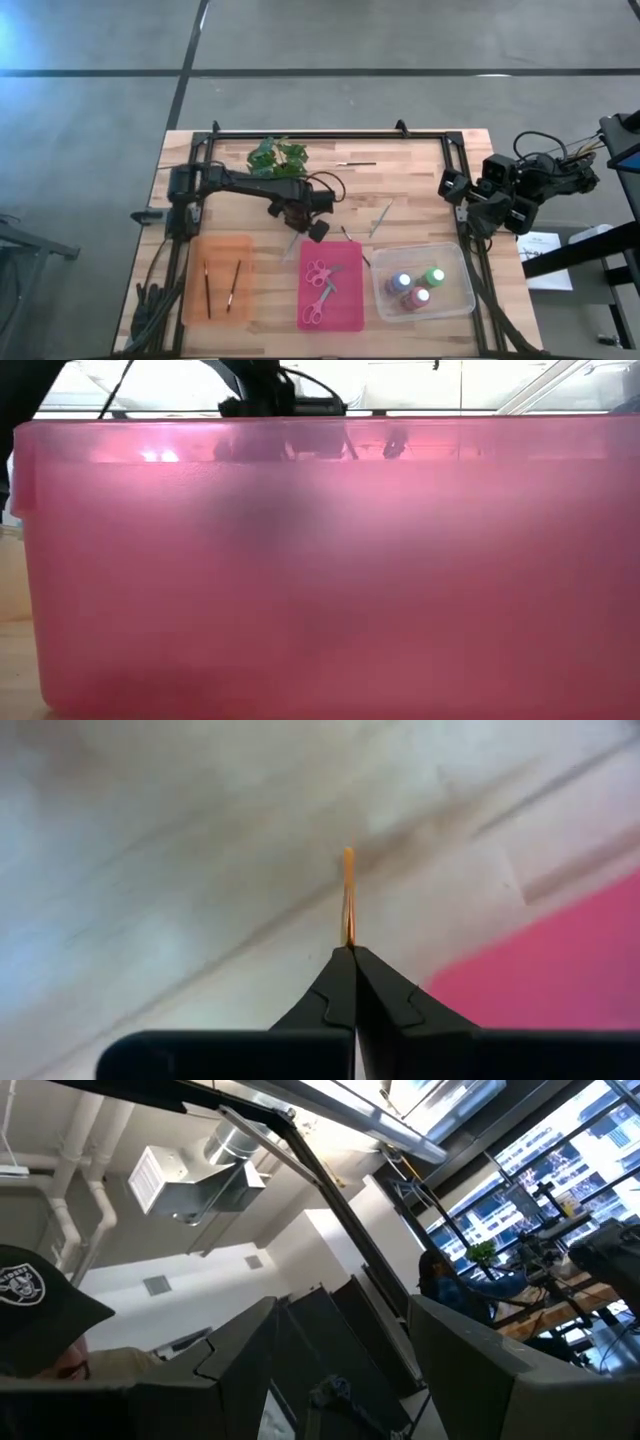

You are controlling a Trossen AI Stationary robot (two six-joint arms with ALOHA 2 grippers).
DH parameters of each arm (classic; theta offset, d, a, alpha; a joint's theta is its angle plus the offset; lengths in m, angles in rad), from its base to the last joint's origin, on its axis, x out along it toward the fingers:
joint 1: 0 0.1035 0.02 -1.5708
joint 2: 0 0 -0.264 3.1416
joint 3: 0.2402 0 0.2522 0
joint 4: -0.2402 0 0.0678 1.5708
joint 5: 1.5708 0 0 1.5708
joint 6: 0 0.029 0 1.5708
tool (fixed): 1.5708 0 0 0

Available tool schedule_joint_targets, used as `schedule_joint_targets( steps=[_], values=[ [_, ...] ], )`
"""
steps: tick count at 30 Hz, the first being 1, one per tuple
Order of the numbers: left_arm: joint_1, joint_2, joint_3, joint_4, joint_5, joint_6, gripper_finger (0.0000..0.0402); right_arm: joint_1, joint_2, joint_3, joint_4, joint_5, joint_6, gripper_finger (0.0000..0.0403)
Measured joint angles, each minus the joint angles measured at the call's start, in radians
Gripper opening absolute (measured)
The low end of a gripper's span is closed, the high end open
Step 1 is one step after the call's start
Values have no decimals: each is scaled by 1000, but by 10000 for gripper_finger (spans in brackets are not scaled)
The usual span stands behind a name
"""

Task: Pick & Place Paint Supplies
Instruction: Put the blue paintbrush into the orange bin

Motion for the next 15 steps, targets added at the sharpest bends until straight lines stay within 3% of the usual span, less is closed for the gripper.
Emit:
schedule_joint_targets(
  steps=[15],
  values=[
    [-5,-213,3,-91,27,37,0,0,2,0,0,-9,-35,219]
  ],
)
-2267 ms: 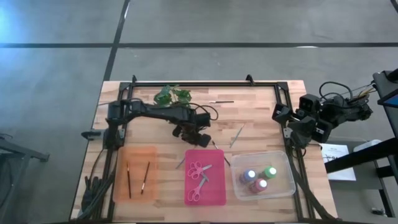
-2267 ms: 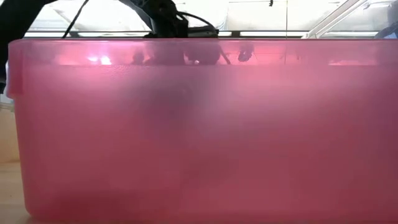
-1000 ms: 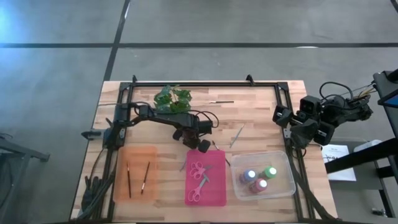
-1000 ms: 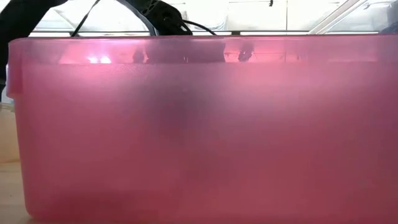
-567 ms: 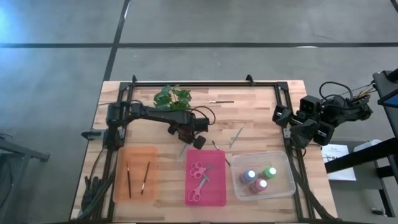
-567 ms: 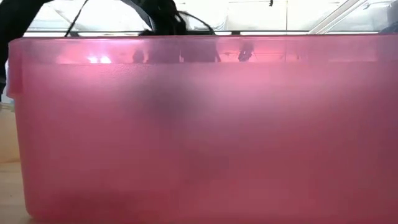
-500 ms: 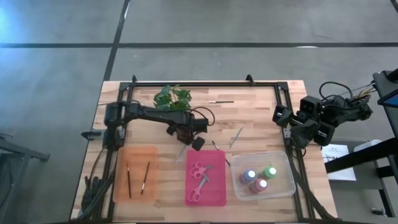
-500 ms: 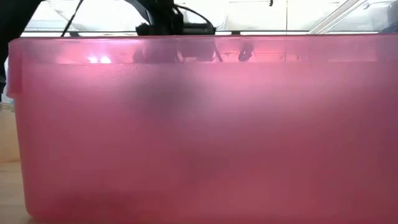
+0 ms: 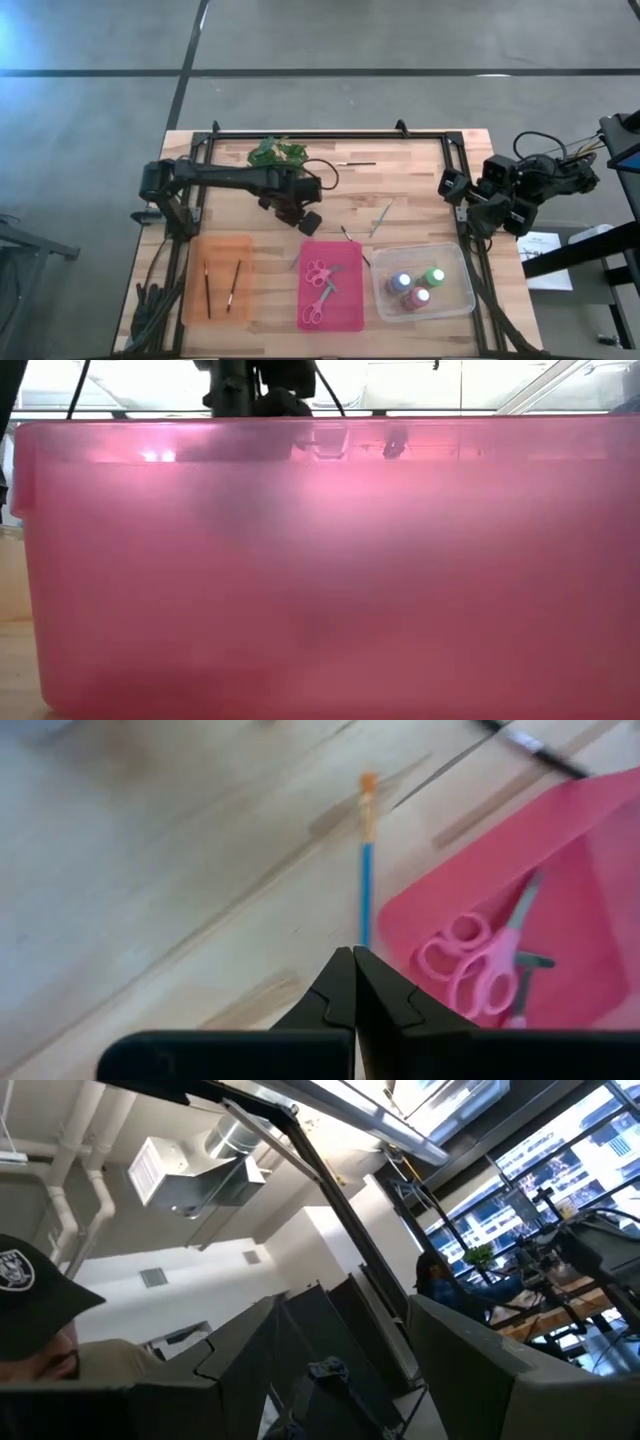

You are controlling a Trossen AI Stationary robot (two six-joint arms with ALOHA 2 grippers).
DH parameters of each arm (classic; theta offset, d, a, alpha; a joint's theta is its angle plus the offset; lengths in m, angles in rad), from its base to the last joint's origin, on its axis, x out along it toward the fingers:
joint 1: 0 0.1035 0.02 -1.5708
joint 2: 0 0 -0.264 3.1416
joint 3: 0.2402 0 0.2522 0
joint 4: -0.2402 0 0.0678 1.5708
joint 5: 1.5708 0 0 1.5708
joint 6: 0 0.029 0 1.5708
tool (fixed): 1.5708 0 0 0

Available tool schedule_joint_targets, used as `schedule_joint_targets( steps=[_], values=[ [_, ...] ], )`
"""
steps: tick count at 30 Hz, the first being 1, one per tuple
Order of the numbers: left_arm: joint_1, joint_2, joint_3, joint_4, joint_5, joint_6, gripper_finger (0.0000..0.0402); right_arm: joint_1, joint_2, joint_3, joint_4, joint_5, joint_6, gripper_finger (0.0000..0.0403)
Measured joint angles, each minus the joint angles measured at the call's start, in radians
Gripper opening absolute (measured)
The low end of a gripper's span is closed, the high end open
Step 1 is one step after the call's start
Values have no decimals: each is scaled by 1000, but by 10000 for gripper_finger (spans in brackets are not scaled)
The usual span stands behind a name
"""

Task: Pick & Place Paint Supplies
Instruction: Put the blue paintbrush into the orange bin

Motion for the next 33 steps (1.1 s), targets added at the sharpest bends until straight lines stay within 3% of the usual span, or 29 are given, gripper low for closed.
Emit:
schedule_joint_targets(
  steps=[8,16,33],
  values=[
    [4,28,1,201,-6,-21,17,0,0,0,-4,-10,-3,219],
    [20,154,7,241,-18,-38,62,0,0,0,-4,-14,-3,219],
    [34,299,13,356,-45,-41,66,0,0,0,-17,-13,13,219]
  ],
)
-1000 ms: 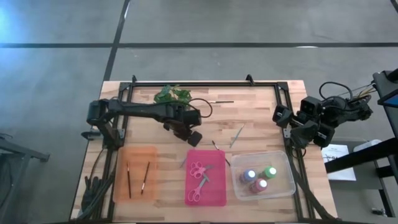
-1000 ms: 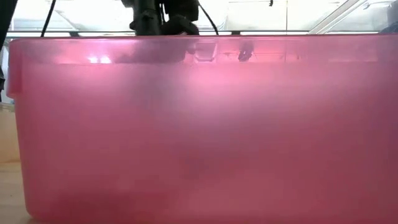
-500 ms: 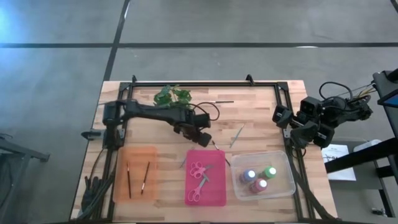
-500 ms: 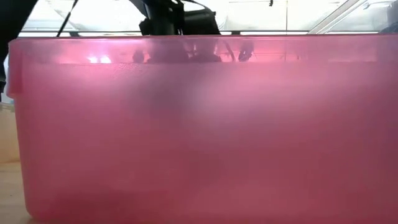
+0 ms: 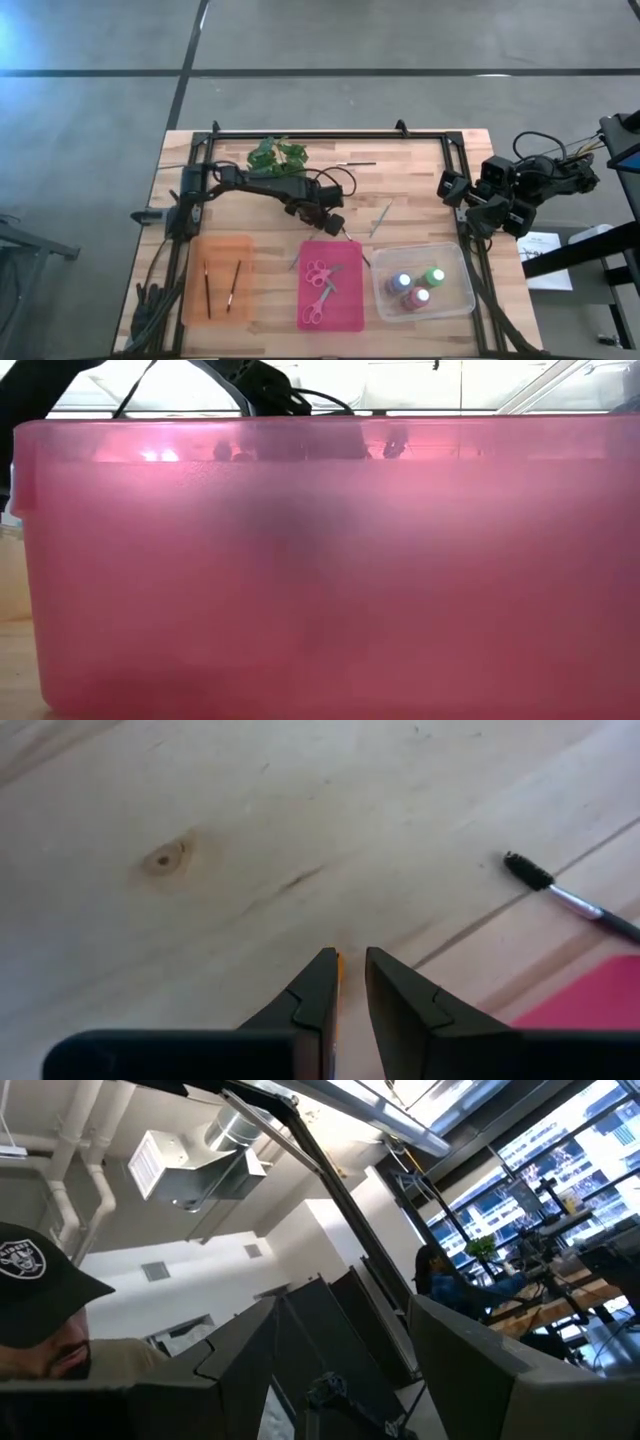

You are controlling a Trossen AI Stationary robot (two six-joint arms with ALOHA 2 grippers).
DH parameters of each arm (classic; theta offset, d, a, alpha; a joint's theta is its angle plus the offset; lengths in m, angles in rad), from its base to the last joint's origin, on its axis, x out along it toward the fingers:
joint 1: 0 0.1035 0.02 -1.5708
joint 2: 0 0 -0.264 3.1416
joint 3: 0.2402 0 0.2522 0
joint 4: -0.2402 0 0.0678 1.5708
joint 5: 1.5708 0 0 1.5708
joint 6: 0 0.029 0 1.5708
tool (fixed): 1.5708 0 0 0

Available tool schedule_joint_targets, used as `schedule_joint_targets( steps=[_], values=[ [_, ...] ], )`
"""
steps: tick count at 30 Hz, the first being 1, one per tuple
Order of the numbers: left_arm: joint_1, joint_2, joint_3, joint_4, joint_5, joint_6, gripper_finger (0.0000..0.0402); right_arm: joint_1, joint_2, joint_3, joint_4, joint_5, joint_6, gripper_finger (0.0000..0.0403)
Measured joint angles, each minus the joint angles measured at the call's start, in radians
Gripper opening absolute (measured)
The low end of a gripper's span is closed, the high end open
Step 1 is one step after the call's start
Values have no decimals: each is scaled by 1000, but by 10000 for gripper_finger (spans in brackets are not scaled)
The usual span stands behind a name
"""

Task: Pick & Place Paint Supplies
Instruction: Put the blue paintbrush into the orange bin

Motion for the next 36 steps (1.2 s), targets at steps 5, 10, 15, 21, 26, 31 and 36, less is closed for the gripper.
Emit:
schedule_joint_targets(
  steps=[5,10,15,21,26,31,36],
  values=[
    [0,3,0,3,-15,3,66,0,0,0,-7,0,3,219],
    [0,3,-1,4,-15,8,66,0,0,0,-10,0,3,219],
    [-1,3,-3,2,-15,10,66,0,0,0,-10,0,3,219],
    [-2,4,-18,4,-15,24,66,0,0,0,-12,0,3,219],
    [-2,3,-38,14,-14,26,66,0,0,0,-18,0,0,219],
    [-2,1,-50,15,-15,29,41,0,0,0,-17,-2,0,219],
    [-1,0,-59,16,-18,25,6,0,0,0,-18,-4,-2,219]
  ],
)
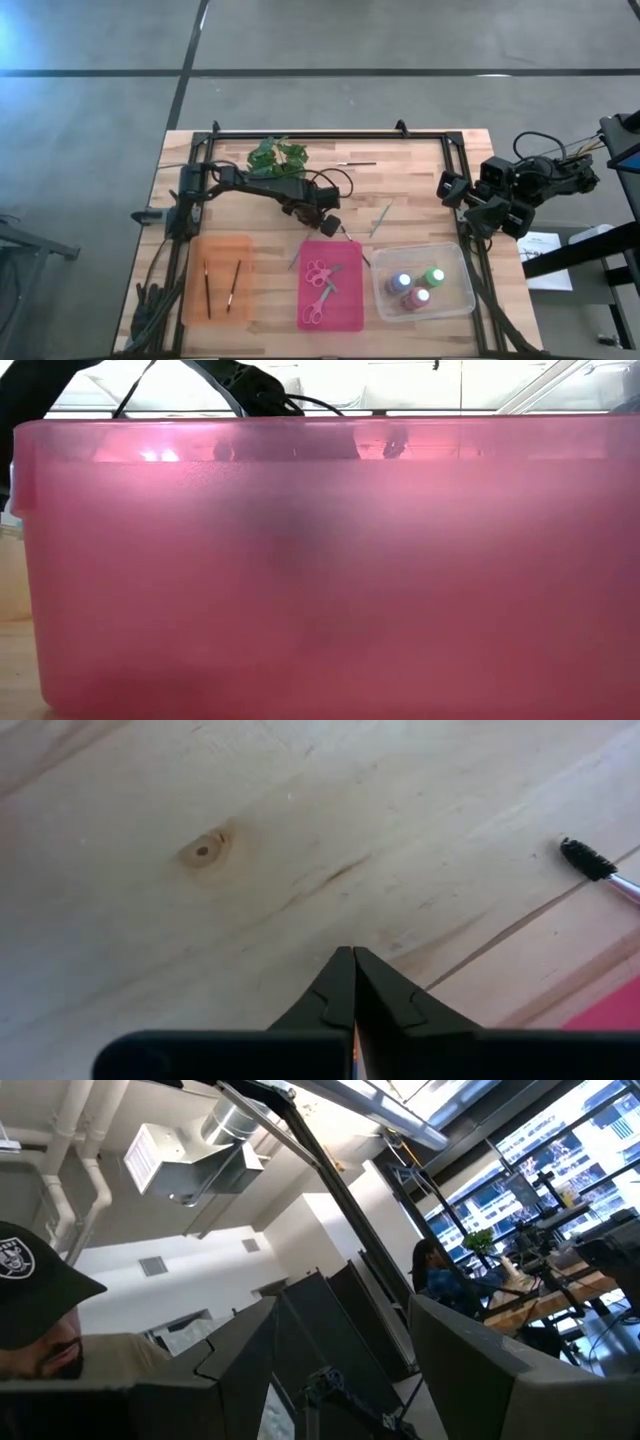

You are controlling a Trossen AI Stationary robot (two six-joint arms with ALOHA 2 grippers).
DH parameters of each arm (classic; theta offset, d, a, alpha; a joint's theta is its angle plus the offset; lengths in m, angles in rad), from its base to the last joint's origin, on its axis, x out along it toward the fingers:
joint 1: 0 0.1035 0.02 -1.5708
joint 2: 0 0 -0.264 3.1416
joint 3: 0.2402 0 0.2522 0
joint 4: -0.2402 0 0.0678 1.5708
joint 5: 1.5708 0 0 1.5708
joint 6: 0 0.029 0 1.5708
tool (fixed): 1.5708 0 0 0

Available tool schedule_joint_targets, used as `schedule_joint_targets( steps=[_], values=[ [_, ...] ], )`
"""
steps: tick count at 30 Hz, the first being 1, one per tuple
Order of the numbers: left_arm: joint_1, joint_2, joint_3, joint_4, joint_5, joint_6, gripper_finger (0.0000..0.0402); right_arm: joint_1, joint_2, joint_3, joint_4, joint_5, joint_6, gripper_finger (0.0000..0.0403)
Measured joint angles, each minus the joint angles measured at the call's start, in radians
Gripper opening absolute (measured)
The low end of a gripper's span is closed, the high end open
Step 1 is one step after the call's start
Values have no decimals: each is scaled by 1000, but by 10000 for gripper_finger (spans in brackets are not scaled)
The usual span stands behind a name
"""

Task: Pick & Place Paint Supplies
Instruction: Put the blue paintbrush into the orange bin

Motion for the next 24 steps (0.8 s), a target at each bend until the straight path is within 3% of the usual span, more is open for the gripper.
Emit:
schedule_joint_targets(
  steps=[16,24],
  values=[
    [6,-46,76,-60,8,40,1,0,0,0,1,-3,3,219],
    [4,-115,134,-241,52,143,0,0,0,0,2,-3,1,219]
  ],
)
